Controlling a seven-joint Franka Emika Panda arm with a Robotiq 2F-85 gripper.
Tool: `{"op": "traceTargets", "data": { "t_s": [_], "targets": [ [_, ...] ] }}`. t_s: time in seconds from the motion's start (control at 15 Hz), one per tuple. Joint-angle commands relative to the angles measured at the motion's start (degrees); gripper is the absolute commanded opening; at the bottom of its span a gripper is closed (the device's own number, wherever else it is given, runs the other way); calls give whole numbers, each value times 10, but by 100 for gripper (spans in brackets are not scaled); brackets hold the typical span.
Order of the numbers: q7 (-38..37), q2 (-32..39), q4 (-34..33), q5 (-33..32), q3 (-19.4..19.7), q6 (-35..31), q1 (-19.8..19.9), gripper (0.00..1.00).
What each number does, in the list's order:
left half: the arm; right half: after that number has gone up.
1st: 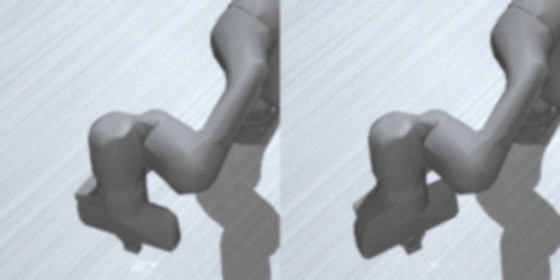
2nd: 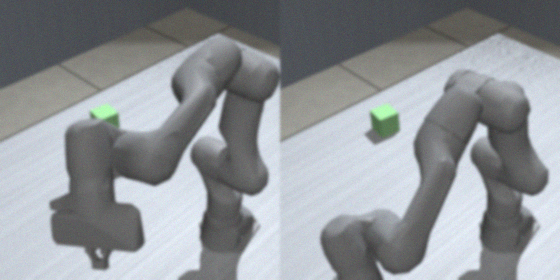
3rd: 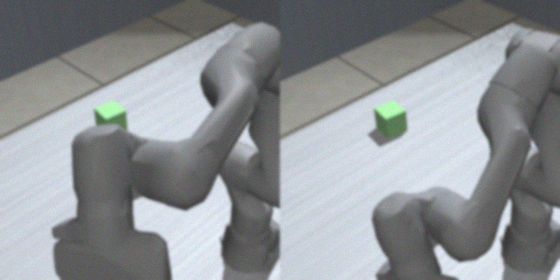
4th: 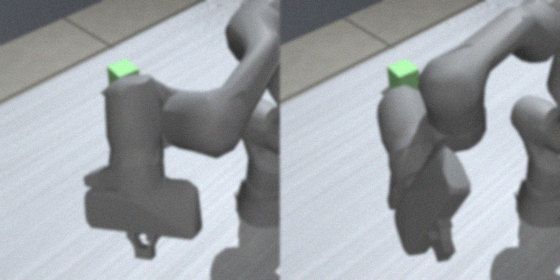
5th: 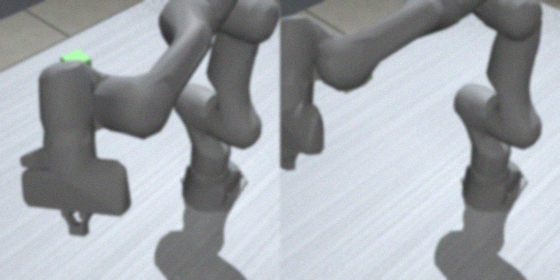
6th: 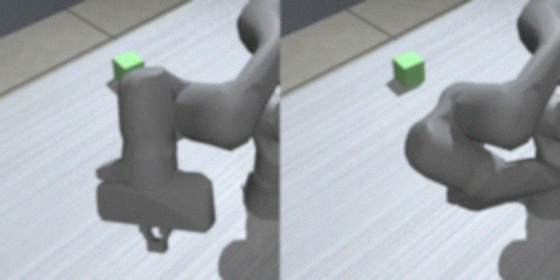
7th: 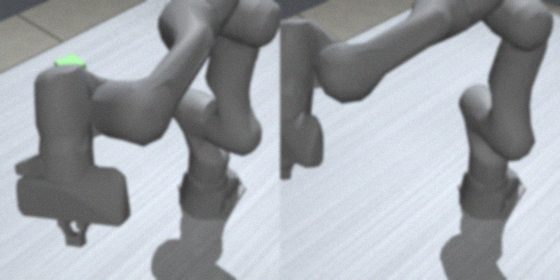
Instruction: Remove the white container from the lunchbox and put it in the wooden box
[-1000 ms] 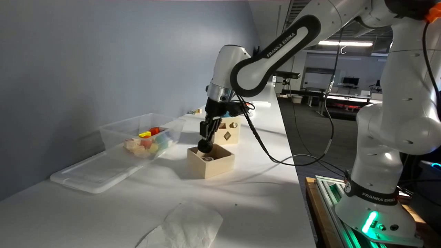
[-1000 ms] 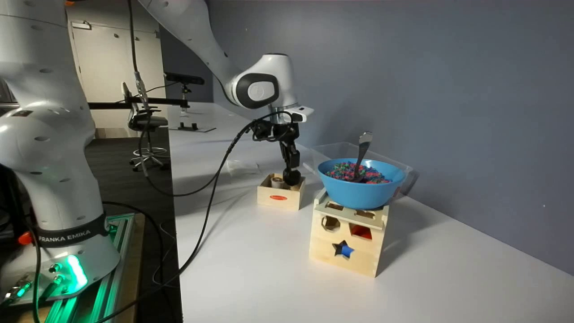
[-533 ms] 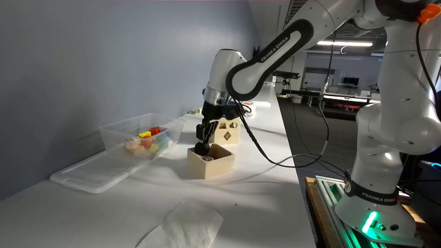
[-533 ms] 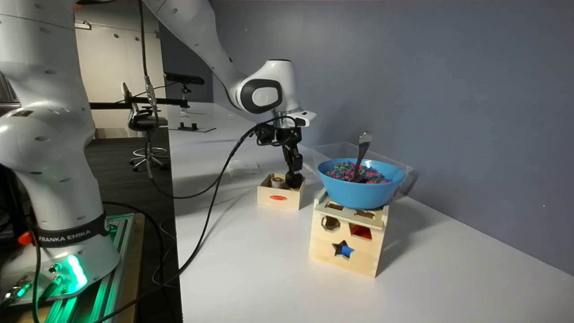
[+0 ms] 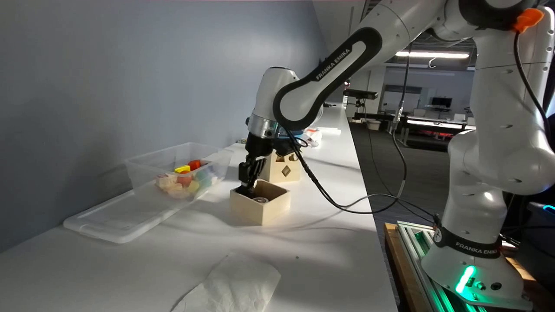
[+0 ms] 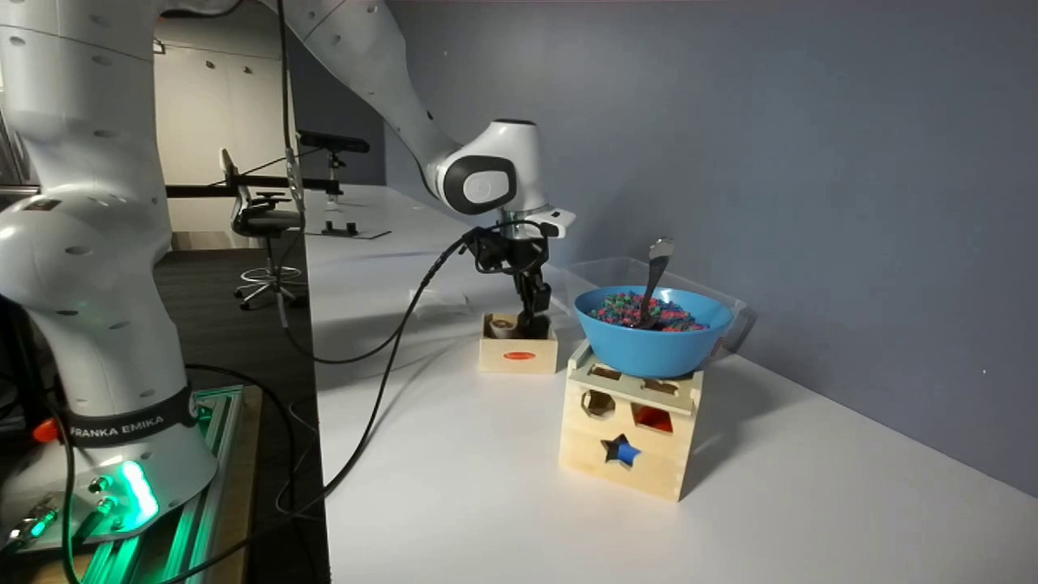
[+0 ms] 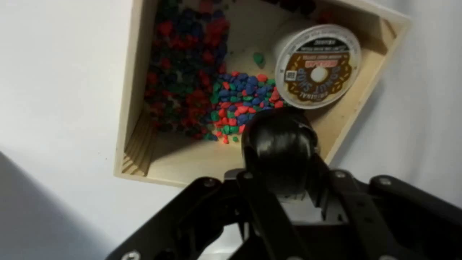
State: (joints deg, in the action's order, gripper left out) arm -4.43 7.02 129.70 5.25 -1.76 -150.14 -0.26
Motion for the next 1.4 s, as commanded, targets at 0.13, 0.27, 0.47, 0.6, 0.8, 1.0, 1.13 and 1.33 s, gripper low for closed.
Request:
{"op": "traceTargets", "data": {
  "t_s": [0.13, 0.27, 0.47, 0.6, 0.8, 1.0, 1.13, 1.33],
  "targets": [
    [30, 23, -30, 34, -13, 12, -2, 67],
    [28, 18, -30, 33, -16, 15, -3, 81],
    [25, 3, -27, 33, -19, 15, -6, 99],
    [19, -16, -25, 24, -19, 14, -12, 100],
    [-13, -62, -8, -17, -7, -2, -16, 100],
    [-57, -88, -15, -80, 6, -13, -9, 100],
    [-89, -83, -39, -130, 13, -15, 2, 100],
    [-130, -41, -106, -208, 27, 4, 19, 100]
  ]
}}
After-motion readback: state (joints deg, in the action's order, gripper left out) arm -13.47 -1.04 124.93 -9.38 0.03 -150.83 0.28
